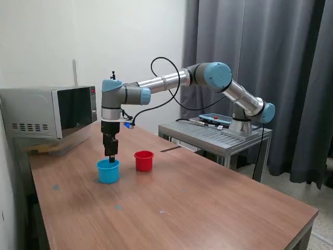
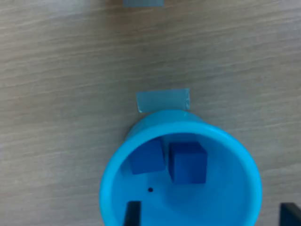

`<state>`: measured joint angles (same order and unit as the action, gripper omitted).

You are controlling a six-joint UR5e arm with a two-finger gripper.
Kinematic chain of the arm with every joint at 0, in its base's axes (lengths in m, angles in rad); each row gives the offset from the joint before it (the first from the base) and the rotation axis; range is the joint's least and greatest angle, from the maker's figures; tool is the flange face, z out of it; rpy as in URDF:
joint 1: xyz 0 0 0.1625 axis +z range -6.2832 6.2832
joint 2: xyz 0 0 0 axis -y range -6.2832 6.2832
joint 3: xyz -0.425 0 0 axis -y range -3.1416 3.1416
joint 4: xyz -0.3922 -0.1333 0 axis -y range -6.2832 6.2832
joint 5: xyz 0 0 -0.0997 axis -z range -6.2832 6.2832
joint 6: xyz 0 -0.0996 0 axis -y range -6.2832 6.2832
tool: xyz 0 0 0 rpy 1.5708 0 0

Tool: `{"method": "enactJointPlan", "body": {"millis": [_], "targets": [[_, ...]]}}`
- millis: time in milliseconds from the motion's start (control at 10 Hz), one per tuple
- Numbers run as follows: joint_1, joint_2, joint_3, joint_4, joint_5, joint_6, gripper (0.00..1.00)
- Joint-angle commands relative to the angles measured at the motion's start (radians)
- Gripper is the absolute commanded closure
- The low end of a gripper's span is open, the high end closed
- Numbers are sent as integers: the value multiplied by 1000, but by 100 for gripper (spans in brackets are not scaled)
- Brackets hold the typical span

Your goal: Place red objects in the red bin, and blue objects in the blue bin.

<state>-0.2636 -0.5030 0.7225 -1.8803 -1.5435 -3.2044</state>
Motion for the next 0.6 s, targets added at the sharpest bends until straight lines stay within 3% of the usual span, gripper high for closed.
{"method": "enactJointPlan", "body": {"millis": [0,500], "targets": [[0,0,0,1,-1,1,0],[0,-64,3,18,2,-2,0]]}}
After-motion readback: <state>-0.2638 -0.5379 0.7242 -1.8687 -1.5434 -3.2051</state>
